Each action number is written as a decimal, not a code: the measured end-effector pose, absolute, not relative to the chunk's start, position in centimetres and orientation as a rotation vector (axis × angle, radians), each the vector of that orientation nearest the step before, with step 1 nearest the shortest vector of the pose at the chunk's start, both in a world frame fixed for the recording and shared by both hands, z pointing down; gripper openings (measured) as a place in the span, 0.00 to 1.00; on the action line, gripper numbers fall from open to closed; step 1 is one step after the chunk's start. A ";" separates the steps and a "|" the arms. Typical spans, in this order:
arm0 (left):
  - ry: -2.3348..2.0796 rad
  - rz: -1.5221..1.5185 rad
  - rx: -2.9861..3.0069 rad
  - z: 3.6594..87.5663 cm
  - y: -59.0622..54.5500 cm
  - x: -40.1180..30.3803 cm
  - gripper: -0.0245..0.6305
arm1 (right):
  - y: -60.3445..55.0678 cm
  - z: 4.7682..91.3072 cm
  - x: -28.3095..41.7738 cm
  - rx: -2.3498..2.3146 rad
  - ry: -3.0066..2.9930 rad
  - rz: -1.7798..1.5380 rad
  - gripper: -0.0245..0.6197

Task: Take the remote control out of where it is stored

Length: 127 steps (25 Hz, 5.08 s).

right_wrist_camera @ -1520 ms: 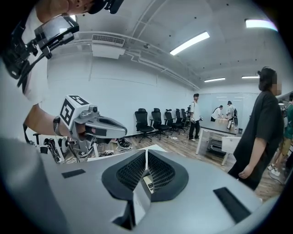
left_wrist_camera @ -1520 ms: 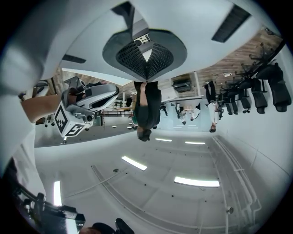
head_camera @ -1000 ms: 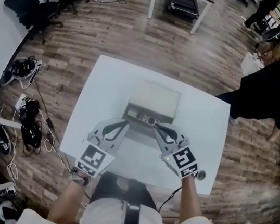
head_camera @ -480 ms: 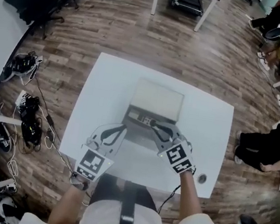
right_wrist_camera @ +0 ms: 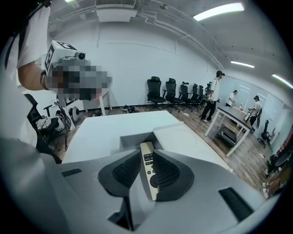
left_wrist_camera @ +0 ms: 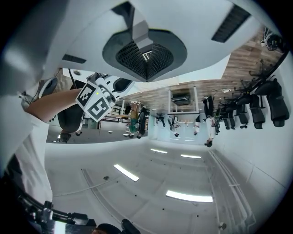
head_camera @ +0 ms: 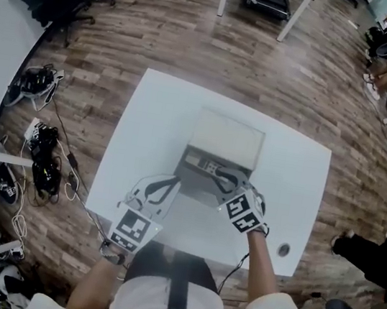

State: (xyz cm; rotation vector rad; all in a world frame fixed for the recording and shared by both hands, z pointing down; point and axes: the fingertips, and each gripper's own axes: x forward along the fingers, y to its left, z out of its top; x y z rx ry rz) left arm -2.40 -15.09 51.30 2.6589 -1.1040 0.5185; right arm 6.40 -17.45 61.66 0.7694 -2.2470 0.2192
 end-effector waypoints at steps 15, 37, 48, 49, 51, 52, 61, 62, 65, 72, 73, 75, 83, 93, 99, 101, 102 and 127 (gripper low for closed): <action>-1.077 0.515 2.632 52.5 -15.9 -2.4 0.02 | -18.5 66.1 6.3 0.722 -2.099 0.192 0.17; -1.058 0.592 2.582 55.1 -17.7 -1.2 0.02 | -19.2 68.9 5.5 0.614 -1.989 0.139 0.26; -1.038 0.602 2.569 56.0 -17.2 -1.3 0.02 | -19.1 71.5 6.7 0.580 -1.875 0.137 0.34; -1.036 0.603 2.569 56.1 -17.1 -1.2 0.02 | -19.0 71.7 6.8 0.581 -1.874 0.141 0.34; -1.036 0.605 2.569 56.1 -16.9 -1.2 0.02 | -19.0 71.8 6.9 0.582 -1.875 0.150 0.34; -1.035 0.604 2.567 56.1 -16.9 -1.2 0.02 | -19.1 71.7 6.9 0.583 -1.877 0.154 0.34; -1.024 0.589 2.560 55.9 -16.8 -1.5 0.02 | -18.8 71.5 6.6 0.547 -1.890 0.175 0.34; -1.023 0.589 2.560 55.9 -16.8 -1.5 0.02 | -18.6 71.5 6.6 0.538 -1.889 0.175 0.34; -1.025 0.588 2.561 55.8 -16.7 -1.6 0.02 | -17.9 71.4 6.4 0.506 -1.886 0.172 0.34; -1.028 0.591 2.560 56.0 -16.4 -1.7 0.02 | -17.9 71.6 6.5 0.511 -1.875 0.158 0.34; -1.027 0.592 2.560 56.0 -16.4 -1.6 0.02 | -18.0 71.6 6.5 0.522 -1.870 0.155 0.34; -1.026 0.596 2.558 56.0 -16.3 -1.6 0.02 | -18.1 71.8 6.6 0.527 -1.858 0.161 0.34; -1.022 0.607 2.554 56.1 -16.1 -1.9 0.02 | -18.1 73.0 6.5 0.490 -1.810 0.181 0.34; -1.016 0.618 2.561 56.4 -16.1 -1.9 0.02 | -18.4 72.2 5.8 0.469 -1.829 0.220 0.34; -1.024 0.618 2.562 56.3 -16.0 -1.9 0.02 | -18.1 73.0 6.7 0.524 -1.834 0.211 0.34; -1.029 0.620 2.560 56.3 -16.0 -2.0 0.02 | -18.1 72.9 7.0 0.554 -1.844 0.229 0.34; -1.031 0.621 2.559 56.2 -16.0 -2.0 0.02 | -18.2 72.5 7.1 0.569 -1.854 0.235 0.34; -1.026 0.609 2.658 52.8 -15.6 -1.0 0.02 | -16.9 65.5 8.7 0.714 -1.937 0.194 0.34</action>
